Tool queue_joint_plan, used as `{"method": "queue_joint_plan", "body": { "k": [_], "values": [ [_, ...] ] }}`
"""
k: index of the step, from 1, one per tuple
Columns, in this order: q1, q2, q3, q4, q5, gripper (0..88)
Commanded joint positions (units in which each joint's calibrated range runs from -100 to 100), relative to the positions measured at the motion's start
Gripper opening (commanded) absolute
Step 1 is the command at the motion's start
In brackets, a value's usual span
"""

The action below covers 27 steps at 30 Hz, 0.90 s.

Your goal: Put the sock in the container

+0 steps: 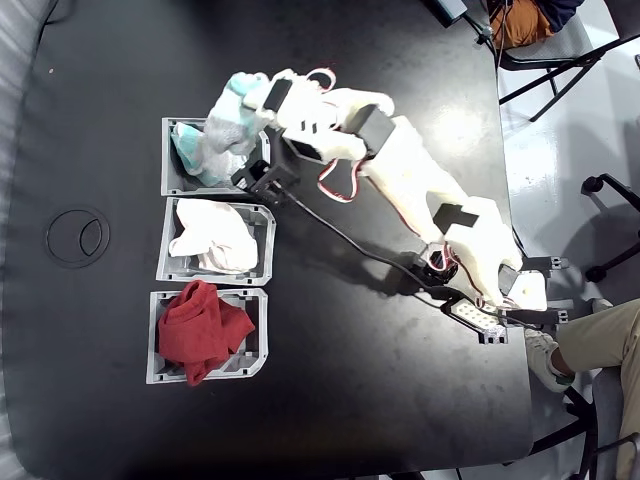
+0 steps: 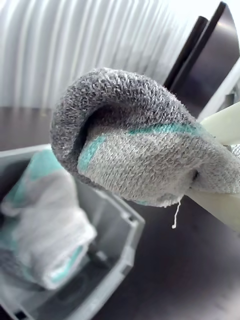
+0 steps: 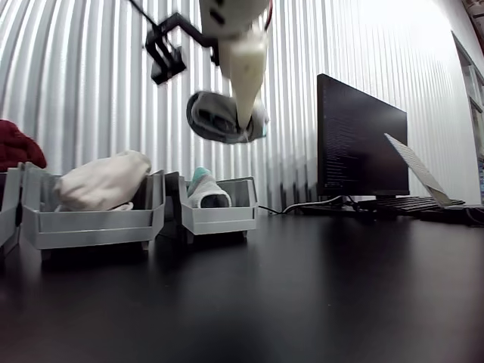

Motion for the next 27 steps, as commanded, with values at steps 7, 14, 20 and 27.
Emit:
{"method": "queue_joint_plan", "body": {
  "k": [7, 14, 20, 27],
  "values": [
    [-3.8, 6.1, -2.8, -11.9, -0.2, 1.4],
    [-6.4, 7.6, -2.7, -12.0, -0.3, 1.4],
    [-7.2, 10.1, -2.8, -12.1, -0.3, 1.4],
    [-7.2, 12.3, -2.8, -12.2, -0.3, 1.5]
  ]
}}
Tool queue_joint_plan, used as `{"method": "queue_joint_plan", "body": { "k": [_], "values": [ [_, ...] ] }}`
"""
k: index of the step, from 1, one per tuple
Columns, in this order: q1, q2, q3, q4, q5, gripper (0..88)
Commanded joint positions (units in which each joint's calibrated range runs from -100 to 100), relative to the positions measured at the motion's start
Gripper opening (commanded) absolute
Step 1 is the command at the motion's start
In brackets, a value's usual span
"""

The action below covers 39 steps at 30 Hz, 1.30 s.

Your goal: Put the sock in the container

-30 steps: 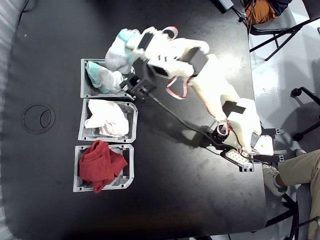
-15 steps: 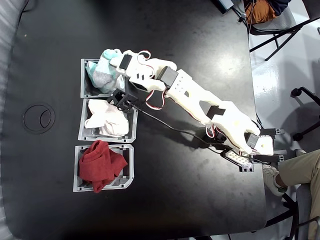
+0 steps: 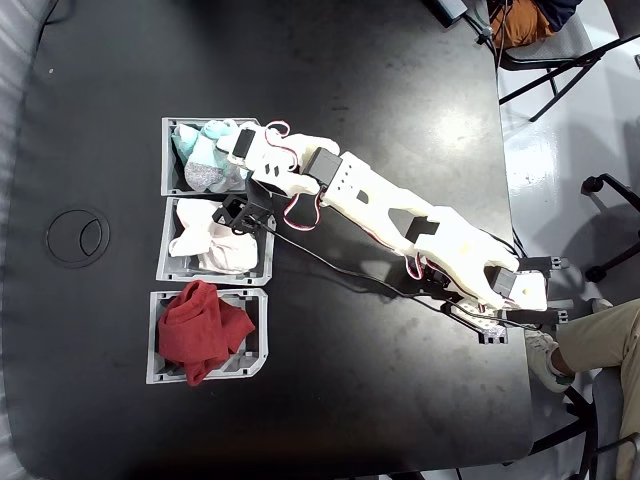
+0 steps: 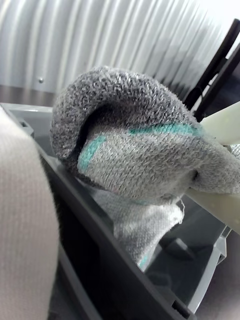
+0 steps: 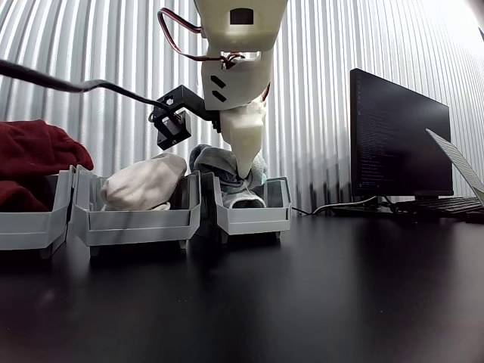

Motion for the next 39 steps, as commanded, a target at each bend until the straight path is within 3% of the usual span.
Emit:
{"method": "queue_joint_plan", "body": {
  "k": [1, 15, 27, 39],
  "values": [
    [-0.4, 0.4, -2.7, -1.1, -0.3, 1.5],
    [0.3, 3.5, -2.7, -1.1, -0.3, 3.0],
    [0.4, 3.2, -2.6, -0.3, -0.3, 38.0],
    [0.3, -1.6, -3.6, 11.7, 0.2, 40.6]
  ]
}}
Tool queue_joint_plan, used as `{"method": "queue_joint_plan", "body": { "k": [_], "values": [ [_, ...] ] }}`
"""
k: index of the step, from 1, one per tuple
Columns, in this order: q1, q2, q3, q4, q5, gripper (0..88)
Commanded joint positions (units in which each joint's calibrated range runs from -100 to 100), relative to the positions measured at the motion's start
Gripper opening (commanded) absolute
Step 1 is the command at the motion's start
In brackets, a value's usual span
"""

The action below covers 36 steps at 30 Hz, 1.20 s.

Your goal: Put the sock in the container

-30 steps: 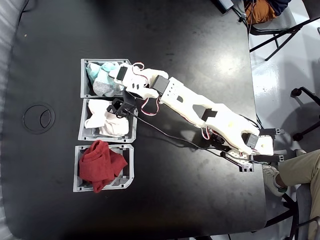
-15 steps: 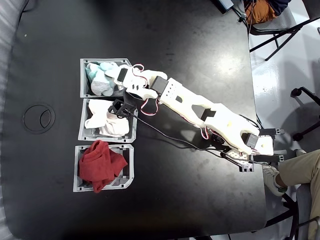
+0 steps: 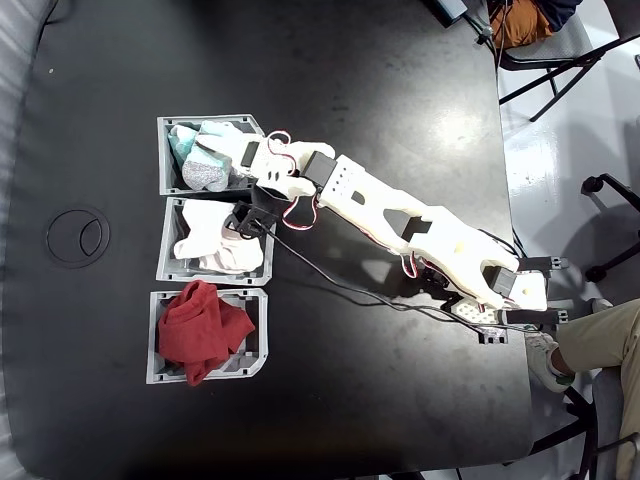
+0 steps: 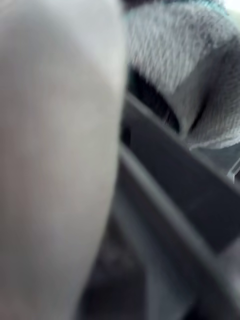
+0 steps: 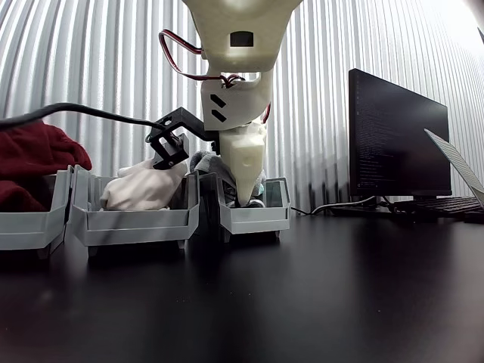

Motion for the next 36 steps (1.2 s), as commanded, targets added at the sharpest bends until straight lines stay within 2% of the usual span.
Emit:
{"method": "queue_joint_plan", "body": {
  "k": [1, 23, 26, 31, 36],
  "values": [
    [0.1, -6.2, -2.8, 4.8, 0.2, 40.6],
    [-0.6, -20.1, -2.8, 22.0, -0.2, 38.9],
    [-1.7, -22.0, -2.8, 26.1, -0.2, 29.3],
    [-3.2, -23.8, -2.8, 33.1, -0.2, 1.5],
    [-3.5, -24.0, -2.8, 39.6, -0.2, 1.2]
  ]
}}
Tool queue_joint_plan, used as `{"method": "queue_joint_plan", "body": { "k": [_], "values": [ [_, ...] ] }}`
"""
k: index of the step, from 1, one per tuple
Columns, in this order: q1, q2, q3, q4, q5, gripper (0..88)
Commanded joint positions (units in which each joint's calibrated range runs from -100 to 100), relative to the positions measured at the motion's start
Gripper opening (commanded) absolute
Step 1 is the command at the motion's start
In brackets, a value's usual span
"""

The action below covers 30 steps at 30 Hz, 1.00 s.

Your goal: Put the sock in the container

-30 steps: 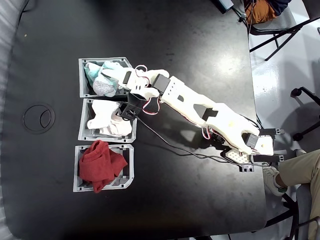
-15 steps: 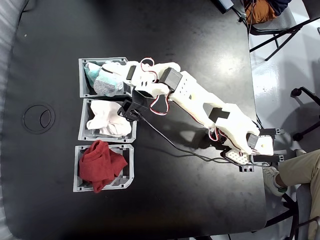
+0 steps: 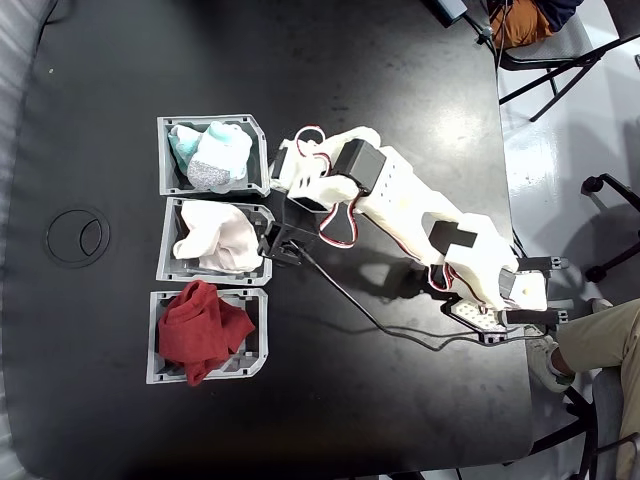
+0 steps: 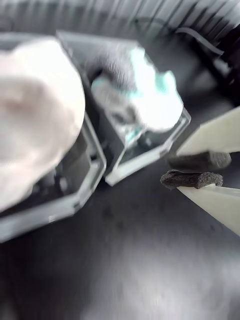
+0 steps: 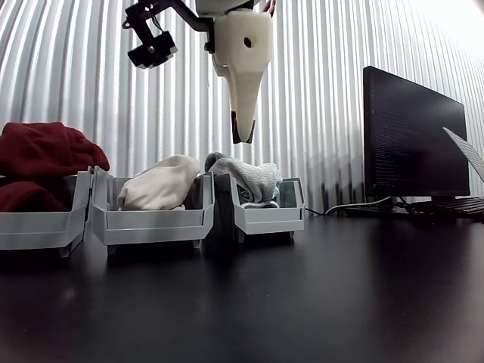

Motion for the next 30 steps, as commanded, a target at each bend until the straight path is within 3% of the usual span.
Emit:
{"method": "queue_joint_plan", "body": {
  "k": [1, 19, 30],
  "values": [
    [-0.3, -4.2, -2.6, 4.2, -0.2, 1.3],
    [0.1, -9.7, -1.3, 7.4, -0.1, 1.3],
    [-1.2, -29.5, 27.4, 7.1, 0.7, 1.4]
  ]
}}
